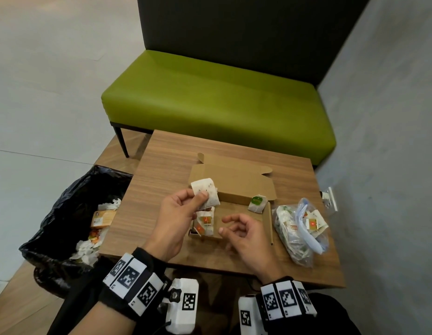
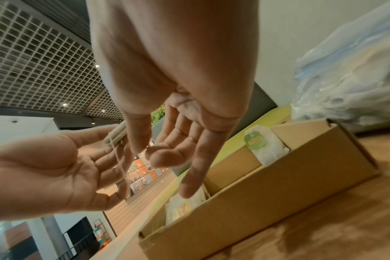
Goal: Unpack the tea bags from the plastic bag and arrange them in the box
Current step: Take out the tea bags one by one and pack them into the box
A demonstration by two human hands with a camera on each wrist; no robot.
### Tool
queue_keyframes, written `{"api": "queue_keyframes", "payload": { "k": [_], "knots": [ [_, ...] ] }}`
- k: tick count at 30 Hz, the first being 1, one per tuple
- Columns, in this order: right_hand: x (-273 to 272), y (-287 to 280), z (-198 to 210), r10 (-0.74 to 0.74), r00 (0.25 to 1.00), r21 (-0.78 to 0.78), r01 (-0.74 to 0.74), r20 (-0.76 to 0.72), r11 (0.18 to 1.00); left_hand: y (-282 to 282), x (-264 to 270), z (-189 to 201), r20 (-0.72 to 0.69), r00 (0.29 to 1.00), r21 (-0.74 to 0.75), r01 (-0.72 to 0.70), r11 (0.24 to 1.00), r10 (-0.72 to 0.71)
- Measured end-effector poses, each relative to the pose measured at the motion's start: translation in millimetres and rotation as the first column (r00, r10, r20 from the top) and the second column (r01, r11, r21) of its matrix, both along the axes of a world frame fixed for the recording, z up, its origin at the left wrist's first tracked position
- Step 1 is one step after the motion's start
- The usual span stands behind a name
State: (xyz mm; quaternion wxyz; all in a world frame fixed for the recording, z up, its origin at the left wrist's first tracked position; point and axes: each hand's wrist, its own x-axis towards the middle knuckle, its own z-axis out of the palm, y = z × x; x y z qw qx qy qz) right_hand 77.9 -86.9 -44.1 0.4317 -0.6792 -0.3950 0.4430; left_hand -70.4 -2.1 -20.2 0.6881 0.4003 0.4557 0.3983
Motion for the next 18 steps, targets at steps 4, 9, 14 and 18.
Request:
{"api": "queue_keyframes", "payload": {
  "k": [4, 9, 14, 18],
  "knots": [
    [-9, 0, 5, 0.040, 0.991, 0.092, -0.028, -0.130, 0.995, -3, 4, 10, 0.023, 1.000, 0.043, 0.010, 0.999, -0.011],
    [-16, 7, -1, 0.086, 0.996, 0.111, -0.087, 0.019, 0.990, -6, 5, 15, 0.046, 0.998, 0.068, 0.031, 0.997, -0.034],
    [-17, 8, -3, -0.004, 0.998, 0.177, -0.007, 0.061, 0.984, -9, 5, 17, 0.066, 0.996, 0.058, 0.055, 0.997, -0.059],
    [-17, 6, -5, 0.011, 1.000, 0.105, -0.008, -0.029, 0.994, -10, 4, 15, 0.056, 0.996, 0.035, 0.074, 0.997, -0.076]
  ]
}}
